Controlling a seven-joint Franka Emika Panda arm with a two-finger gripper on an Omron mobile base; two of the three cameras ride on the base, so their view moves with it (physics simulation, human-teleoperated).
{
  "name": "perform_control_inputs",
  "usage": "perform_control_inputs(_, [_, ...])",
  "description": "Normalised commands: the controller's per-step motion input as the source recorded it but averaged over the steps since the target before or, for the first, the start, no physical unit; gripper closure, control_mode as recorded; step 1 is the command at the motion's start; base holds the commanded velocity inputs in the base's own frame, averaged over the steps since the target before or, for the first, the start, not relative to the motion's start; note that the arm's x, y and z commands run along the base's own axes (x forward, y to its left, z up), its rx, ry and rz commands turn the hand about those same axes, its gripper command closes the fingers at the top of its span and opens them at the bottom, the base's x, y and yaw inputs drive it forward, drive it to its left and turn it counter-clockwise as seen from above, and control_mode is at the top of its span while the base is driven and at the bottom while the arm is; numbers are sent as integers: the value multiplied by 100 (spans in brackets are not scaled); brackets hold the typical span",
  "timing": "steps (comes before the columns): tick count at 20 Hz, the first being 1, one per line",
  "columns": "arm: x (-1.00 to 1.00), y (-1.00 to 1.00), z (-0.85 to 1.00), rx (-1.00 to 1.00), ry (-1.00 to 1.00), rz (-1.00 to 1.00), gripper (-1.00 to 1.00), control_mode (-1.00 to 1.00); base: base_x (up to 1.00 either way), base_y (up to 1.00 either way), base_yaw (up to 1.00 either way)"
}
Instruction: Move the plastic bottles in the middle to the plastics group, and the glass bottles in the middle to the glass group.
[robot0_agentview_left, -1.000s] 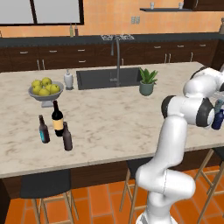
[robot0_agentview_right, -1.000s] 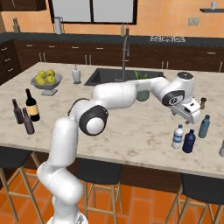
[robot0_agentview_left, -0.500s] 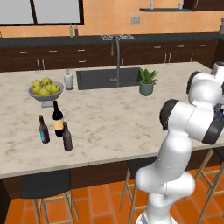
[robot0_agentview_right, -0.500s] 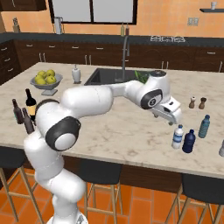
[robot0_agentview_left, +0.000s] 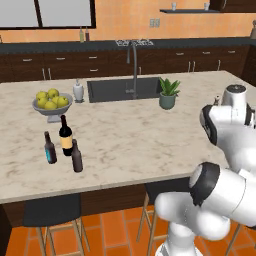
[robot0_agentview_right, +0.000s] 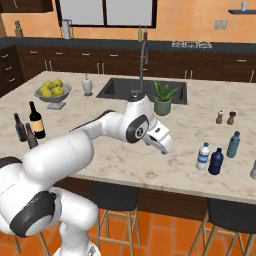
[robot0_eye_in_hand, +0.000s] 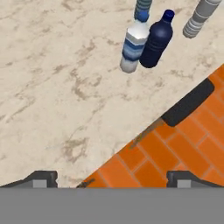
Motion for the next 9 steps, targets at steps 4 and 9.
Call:
perform_control_inputs(4, [-74, 73, 25, 0, -2, 2, -100, -100, 0, 0, 0])
perform_control_inputs(9, [-77, 60, 34, 0, 0, 5, -100, -100, 0, 0, 0])
